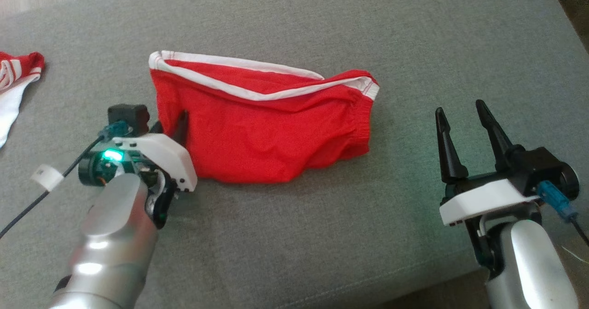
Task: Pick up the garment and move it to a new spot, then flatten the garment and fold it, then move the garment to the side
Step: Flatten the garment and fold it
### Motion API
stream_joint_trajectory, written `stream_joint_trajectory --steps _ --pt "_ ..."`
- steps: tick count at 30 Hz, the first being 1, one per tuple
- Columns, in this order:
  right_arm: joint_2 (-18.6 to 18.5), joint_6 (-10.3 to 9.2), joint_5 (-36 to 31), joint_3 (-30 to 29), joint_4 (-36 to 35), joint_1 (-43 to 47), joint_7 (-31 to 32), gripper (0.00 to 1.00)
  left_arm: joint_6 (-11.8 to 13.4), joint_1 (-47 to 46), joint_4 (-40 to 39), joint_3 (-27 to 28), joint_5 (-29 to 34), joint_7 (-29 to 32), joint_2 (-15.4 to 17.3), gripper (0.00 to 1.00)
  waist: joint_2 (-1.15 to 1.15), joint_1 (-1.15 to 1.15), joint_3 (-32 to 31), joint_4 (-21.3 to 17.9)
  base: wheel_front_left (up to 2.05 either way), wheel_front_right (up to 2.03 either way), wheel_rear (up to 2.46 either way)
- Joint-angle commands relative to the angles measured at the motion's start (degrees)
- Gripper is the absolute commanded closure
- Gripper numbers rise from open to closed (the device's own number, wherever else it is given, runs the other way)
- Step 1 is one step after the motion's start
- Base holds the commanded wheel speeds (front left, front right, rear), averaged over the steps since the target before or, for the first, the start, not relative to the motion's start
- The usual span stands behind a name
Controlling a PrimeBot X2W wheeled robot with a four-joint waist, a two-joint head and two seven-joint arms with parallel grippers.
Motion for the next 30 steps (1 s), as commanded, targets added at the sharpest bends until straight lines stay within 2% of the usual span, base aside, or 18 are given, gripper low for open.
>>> stream_joint_trajectory --steps 1,2,8,17,23,26,27,28,29,30 --pt "-0.19 0.43 0.06 1.06 -2.15 0.03 -0.08 0.00 -0.19 -0.20 -0.89 0.38 -0.42 0.69 1.03 0.64 0.00 0.00 -0.08 -0.12 0.00 0.00 0.00" --pt "-0.19 0.43 0.23 1.15 -2.23 0.01 -0.16 0.00 -0.22 -0.12 -1.04 0.17 -0.67 0.79 1.11 1.00 0.00 0.00 -0.15 -0.20 0.00 0.00 0.00" --pt "-0.19 0.43 0.20 0.27 -2.02 0.92 -0.43 0.00 -0.30 1.53 -3.09 -0.28 -2.12 -1.30 2.00 1.00 0.00 0.00 -2.49 0.95 0.00 0.00 0.00" --pt "-0.19 0.43 0.11 -2.07 -1.29 4.41 1.01 0.00 -0.08 11.34 -12.10 -0.25 -5.79 -0.48 3.88 1.00 0.00 0.00 -9.23 6.23 0.00 0.00 0.00" --pt "-0.19 0.43 0.94 -2.24 -1.24 6.34 1.88 0.00 3.12 21.13 -21.91 1.36 -8.78 1.97 4.55 1.00 0.00 0.00 -11.39 8.66 0.00 0.00 0.00" --pt "-0.19 0.43 1.22 -2.19 -1.18 6.78 2.14 0.00 5.90 25.52 -27.58 2.36 -9.99 2.30 4.08 1.00 0.00 0.00 -11.61 9.25 0.00 0.00 0.00" --pt "-0.19 0.43 1.27 -2.15 -1.14 6.82 2.22 0.00 6.67 26.21 -28.64 2.60 -9.97 1.95 3.96 0.70 0.00 0.00 -11.62 9.30 0.00 0.00 0.00" --pt "-0.19 0.43 1.27 -2.15 -1.14 6.82 2.22 0.00 6.67 26.21 -28.64 2.60 -9.97 1.95 3.96 0.70 0.00 0.00 -11.62 9.30 0.00 0.00 0.00" --pt "-0.19 0.43 1.32 -2.14 -1.08 6.86 2.30 0.00 7.29 26.75 -29.52 2.64 -9.71 1.54 3.94 0.42 0.00 0.00 -11.66 9.34 0.00 0.00 0.00" --pt "-0.19 0.43 1.36 -2.17 -1.02 6.91 2.38 0.00 7.94 27.18 -30.34 2.68 -9.30 0.87 3.94 0.00 0.00 0.00 -11.74 9.40 0.00 0.00 0.00"
